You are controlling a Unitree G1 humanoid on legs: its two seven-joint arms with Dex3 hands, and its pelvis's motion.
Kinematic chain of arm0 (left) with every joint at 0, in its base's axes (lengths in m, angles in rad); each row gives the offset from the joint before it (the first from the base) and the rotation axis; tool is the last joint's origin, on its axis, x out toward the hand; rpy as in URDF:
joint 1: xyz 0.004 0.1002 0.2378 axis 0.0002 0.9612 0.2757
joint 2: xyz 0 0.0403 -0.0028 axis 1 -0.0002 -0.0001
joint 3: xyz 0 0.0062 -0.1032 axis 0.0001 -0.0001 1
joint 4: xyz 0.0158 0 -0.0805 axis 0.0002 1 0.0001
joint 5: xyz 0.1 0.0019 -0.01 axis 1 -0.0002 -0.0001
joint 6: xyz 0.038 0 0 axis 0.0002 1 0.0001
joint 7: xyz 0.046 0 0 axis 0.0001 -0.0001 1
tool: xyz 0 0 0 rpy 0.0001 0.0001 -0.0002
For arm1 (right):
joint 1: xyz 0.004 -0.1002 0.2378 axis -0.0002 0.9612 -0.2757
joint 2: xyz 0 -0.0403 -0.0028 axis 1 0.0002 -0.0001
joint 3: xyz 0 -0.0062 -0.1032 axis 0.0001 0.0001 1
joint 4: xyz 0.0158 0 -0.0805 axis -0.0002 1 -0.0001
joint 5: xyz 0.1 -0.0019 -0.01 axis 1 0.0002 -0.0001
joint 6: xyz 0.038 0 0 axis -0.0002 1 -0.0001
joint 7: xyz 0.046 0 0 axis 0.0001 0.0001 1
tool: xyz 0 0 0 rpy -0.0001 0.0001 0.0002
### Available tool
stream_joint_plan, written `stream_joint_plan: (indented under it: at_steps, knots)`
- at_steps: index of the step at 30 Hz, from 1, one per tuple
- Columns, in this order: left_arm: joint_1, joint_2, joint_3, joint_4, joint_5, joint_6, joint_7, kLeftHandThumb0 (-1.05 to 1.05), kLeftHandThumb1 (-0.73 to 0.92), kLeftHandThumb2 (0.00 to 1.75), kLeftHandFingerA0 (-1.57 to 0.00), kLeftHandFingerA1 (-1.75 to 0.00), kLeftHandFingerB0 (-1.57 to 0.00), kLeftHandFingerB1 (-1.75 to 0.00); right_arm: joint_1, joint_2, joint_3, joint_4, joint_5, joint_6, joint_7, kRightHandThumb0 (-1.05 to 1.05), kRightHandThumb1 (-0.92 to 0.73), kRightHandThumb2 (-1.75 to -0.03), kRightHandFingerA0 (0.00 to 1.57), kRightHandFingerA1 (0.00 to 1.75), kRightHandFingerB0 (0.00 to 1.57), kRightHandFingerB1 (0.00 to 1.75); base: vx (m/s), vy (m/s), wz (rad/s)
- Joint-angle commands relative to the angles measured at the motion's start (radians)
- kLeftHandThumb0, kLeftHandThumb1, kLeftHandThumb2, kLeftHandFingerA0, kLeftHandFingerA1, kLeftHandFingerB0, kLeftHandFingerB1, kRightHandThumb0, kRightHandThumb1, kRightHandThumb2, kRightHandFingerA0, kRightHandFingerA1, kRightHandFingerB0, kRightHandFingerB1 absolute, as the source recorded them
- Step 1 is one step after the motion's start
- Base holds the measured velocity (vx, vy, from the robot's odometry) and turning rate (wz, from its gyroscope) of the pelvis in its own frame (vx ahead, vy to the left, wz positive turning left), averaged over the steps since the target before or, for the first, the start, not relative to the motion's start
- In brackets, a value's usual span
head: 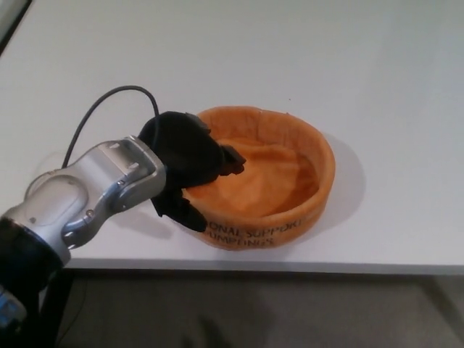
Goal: A soft plate is kept in the center of the table close to the robot and the robot uses its left hand to pick up the plate, turns it upside down and places it back on the table
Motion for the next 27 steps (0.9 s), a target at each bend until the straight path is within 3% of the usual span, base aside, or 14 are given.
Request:
stream_joint_plan:
  at_steps: [1, 2, 6, 7, 19, 20, 24, 25, 26, 27]
  knots:
    - [-0.006, -0.009, -0.03, 0.03, 0.07, -0.028, 0.075, -0.97, 0.63, 1.05, -0.34, -0.47, -0.29, -0.43, -0.008, -0.016, -0.008, 0.0, -0.005, 0.014, -0.002, -0.71, -0.89, -0.68, 0.44, 0.41, 0.34, 0.31, 0.0, 0.0, 0.0]
    - [-0.003, -0.015, -0.035, 0.036, 0.072, -0.027, 0.075, -1.0, 0.82, 0.66, -0.4, -0.36, -0.35, -0.31, -0.011, -0.016, -0.008, 0.002, -0.007, 0.013, -0.005, -0.72, -0.88, -0.68, 0.45, 0.41, 0.35, 0.32, 0.0, 0.0, 0.0]
    - [-0.003, -0.021, -0.063, 0.048, 0.101, -0.033, 0.087, -0.99, 0.85, 0.66, -0.42, -0.37, -0.35, -0.31, -0.014, -0.018, -0.012, 0.003, 0.004, 0.017, 0.003, -0.71, -0.88, -0.67, 0.44, 0.42, 0.35, 0.31, 0.0, 0.0, 0.0]
    - [0.006, -0.025, -0.076, 0.045, 0.109, -0.023, 0.069, -0.97, 0.66, 1.07, -0.34, -0.47, -0.27, -0.43, -0.013, -0.019, -0.011, 0.003, 0.0, 0.024, 0.0, -0.72, -0.88, -0.67, 0.44, 0.4, 0.35, 0.31, 0.0, 0.0, 0.0]
    - [0.061, -0.041, -0.132, 0.054, 0.15, -0.017, 0.09, -0.95, 0.67, 1.07, -0.35, -0.48, -0.27, -0.43, -0.015, -0.026, -0.014, -0.001, 0.004, 0.032, 0.009, -0.72, -0.89, -0.68, 0.43, 0.41, 0.34, 0.31, 0.0, 0.0, 0.0]
    - [0.066, -0.037, -0.141, 0.05, 0.166, -0.02, 0.107, -0.97, 0.87, 0.67, -0.44, -0.39, -0.34, -0.3, -0.016, -0.027, -0.015, 0.0, 0.002, 0.031, 0.009, -0.72, -0.89, -0.67, 0.44, 0.4, 0.34, 0.31, 0.0, 0.0, 0.0]
    - [0.078, -0.038, -0.161, 0.048, 0.216, 0.002, 0.15, -0.87, 0.81, 0.65, -0.52, -0.49, -0.41, -0.33, -0.02, -0.027, -0.015, -0.006, 0.006, 0.042, 0.007, -0.72, -0.88, -0.67, 0.43, 0.41, 0.34, 0.31, 0.0, 0.0, 0.0]
    - [0.08, -0.041, -0.165, 0.051, 0.226, 0.008, 0.166, -0.79, 0.6, 1.02, -0.58, -0.72, -0.51, -0.58, -0.021, -0.028, -0.015, -0.006, 0.003, 0.042, 0.004, -0.72, -0.88, -0.67, 0.44, 0.41, 0.34, 0.31, 0.0, 0.0, 0.0]
    - [0.082, -0.043, -0.165, 0.051, 0.231, 0.013, 0.175, -0.76, 0.74, 0.62, -0.66, -0.71, -0.62, -0.54, -0.021, -0.028, -0.015, -0.006, 0.002, 0.041, 0.004, -0.73, -0.88, -0.67, 0.44, 0.41, 0.34, 0.31, 0.0, 0.0, 0.0]
    - [0.085, -0.044, -0.164, 0.051, 0.23, 0.015, 0.179, -0.76, 0.74, 0.62, -0.66, -0.71, -0.62, -0.54, -0.021, -0.028, -0.016, -0.006, 0.002, 0.04, 0.005, -0.73, -0.88, -0.67, 0.44, 0.41, 0.34, 0.31, 0.0, 0.0, 0.0]
